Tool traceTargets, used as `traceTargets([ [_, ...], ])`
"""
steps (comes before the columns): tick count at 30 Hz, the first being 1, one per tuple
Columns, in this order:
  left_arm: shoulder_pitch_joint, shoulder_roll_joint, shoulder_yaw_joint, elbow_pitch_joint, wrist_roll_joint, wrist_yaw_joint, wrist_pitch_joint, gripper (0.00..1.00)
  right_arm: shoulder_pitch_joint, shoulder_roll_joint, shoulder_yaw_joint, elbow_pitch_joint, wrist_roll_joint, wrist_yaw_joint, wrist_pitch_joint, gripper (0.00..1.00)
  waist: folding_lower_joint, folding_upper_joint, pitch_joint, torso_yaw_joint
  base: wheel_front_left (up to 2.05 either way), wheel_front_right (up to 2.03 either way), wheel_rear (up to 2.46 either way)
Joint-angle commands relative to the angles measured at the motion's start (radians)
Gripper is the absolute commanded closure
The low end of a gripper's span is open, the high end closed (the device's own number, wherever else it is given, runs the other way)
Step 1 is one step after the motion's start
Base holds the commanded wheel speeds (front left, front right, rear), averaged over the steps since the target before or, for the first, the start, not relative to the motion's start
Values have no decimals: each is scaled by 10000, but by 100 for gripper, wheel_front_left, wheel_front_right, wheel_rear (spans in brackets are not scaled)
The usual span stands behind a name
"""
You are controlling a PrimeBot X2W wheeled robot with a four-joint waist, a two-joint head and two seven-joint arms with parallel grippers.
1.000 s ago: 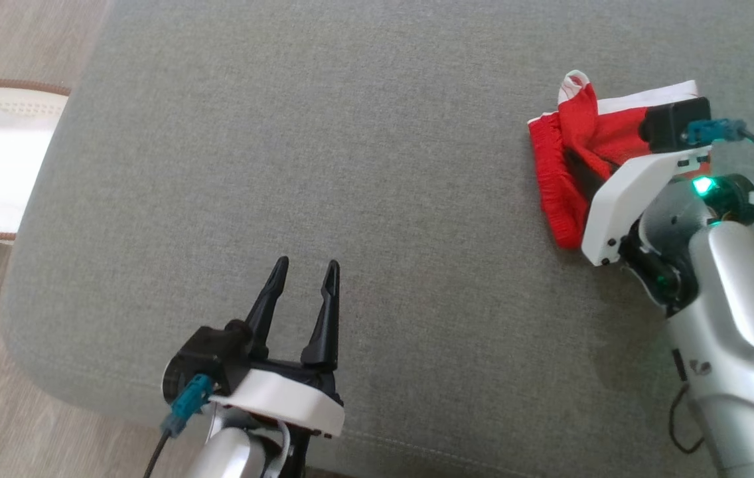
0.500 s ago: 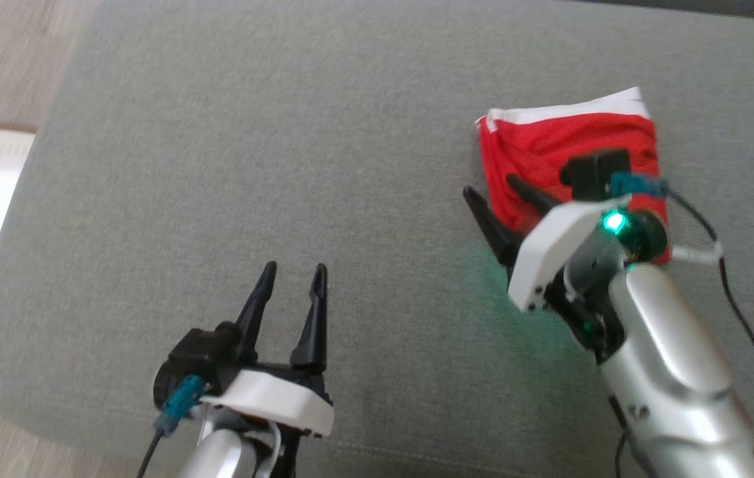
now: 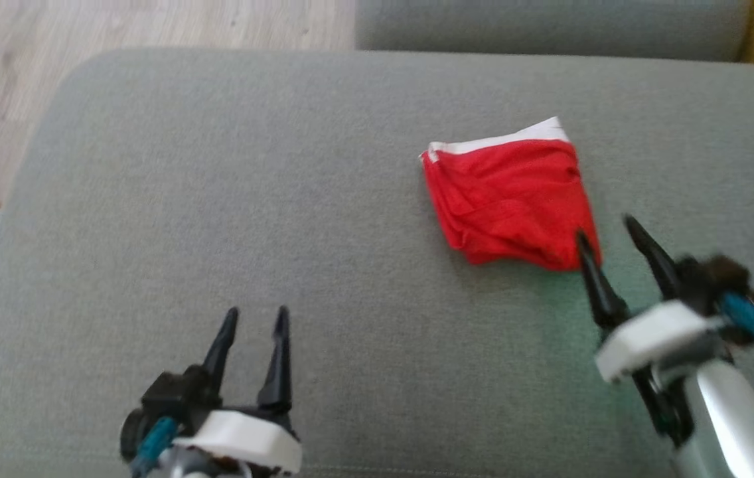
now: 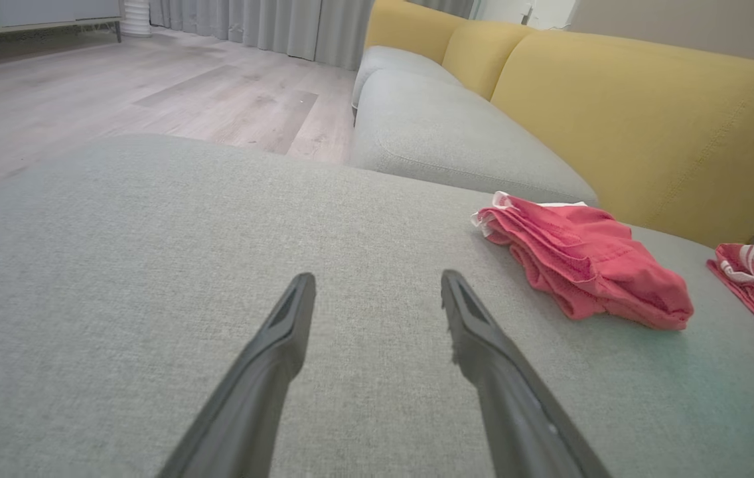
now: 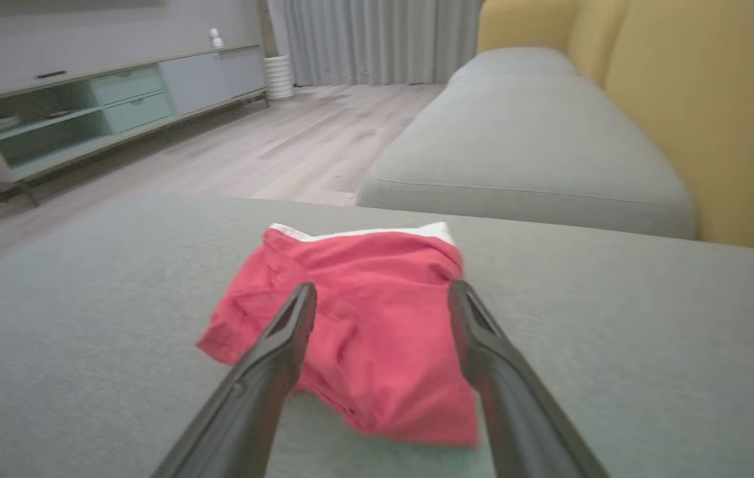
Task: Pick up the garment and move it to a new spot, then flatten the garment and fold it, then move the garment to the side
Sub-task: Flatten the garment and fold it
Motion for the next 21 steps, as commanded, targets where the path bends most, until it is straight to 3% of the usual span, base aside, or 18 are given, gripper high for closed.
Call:
traceTargets([
  [1,-26,-3,495,-259,160,-67,-61,0,127,-87,-102,-292,-326,-7,-395,0,1,-1,-238,-202,0,0,0],
  [9,693,-3,1197,-369,459,-193,-61,0,1380,388,-1301,191,-1000,-7,-1665,0,1,-1,-938,-461,0,0,0],
  [21,1109,-3,1495,-520,635,-325,-61,0,1601,630,-1474,324,-1333,-7,-2000,0,1,-1,-1115,-469,0,0,0],
])
